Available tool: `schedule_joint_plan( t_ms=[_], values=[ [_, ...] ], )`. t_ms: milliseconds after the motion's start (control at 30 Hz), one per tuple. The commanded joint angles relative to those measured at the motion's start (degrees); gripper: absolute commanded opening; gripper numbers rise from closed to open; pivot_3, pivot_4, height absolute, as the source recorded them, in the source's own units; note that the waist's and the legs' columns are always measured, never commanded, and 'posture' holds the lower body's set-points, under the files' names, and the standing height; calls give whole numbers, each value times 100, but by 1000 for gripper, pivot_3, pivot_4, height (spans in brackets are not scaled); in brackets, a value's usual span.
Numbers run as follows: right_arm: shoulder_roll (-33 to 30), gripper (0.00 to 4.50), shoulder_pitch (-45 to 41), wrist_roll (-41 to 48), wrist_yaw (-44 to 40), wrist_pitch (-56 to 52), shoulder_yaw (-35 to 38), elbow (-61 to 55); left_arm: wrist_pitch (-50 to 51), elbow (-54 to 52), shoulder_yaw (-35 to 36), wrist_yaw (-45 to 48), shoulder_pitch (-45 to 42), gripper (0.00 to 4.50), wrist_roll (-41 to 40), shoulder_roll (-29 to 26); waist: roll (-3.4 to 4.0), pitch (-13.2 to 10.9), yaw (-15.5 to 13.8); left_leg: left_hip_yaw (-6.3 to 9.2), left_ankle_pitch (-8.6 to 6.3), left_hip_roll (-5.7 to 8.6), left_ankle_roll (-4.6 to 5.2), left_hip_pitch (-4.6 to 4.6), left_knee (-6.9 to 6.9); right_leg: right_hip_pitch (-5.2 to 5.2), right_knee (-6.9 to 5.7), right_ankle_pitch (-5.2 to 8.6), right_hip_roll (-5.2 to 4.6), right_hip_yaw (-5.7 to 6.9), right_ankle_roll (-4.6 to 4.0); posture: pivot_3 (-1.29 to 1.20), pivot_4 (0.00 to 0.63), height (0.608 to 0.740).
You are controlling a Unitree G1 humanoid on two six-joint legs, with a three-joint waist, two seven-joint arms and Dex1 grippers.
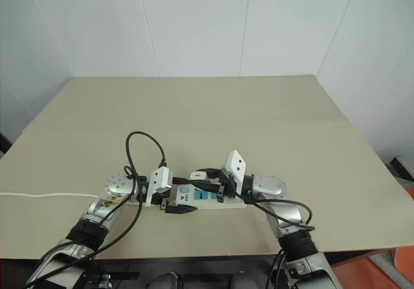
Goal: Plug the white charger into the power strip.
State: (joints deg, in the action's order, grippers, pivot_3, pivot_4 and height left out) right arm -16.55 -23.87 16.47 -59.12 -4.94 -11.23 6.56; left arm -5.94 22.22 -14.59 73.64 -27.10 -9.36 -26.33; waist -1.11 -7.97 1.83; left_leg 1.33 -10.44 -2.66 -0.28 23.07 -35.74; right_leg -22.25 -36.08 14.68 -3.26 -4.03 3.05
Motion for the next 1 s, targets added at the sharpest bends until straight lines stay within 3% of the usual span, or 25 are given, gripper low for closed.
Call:
schedule_joint_plan(
  t_ms=[33,1000],
  values=[
    [125,1131,-172,-55,11,235,-61,78,80,115,-133,29,108,3321,208,-103,0,0,26,0,0,-1,0,-1,0,1,0,0,1,0,0,0,150,740],
    [165,1131,-400,128,-231,45,-68,7,189,-3,-110,-5,148,3321,223,-125,-3,2,45,0,0,-5,0,3,2,-1,2,-11,5,-1,-22,0,150,740]
  ],
)
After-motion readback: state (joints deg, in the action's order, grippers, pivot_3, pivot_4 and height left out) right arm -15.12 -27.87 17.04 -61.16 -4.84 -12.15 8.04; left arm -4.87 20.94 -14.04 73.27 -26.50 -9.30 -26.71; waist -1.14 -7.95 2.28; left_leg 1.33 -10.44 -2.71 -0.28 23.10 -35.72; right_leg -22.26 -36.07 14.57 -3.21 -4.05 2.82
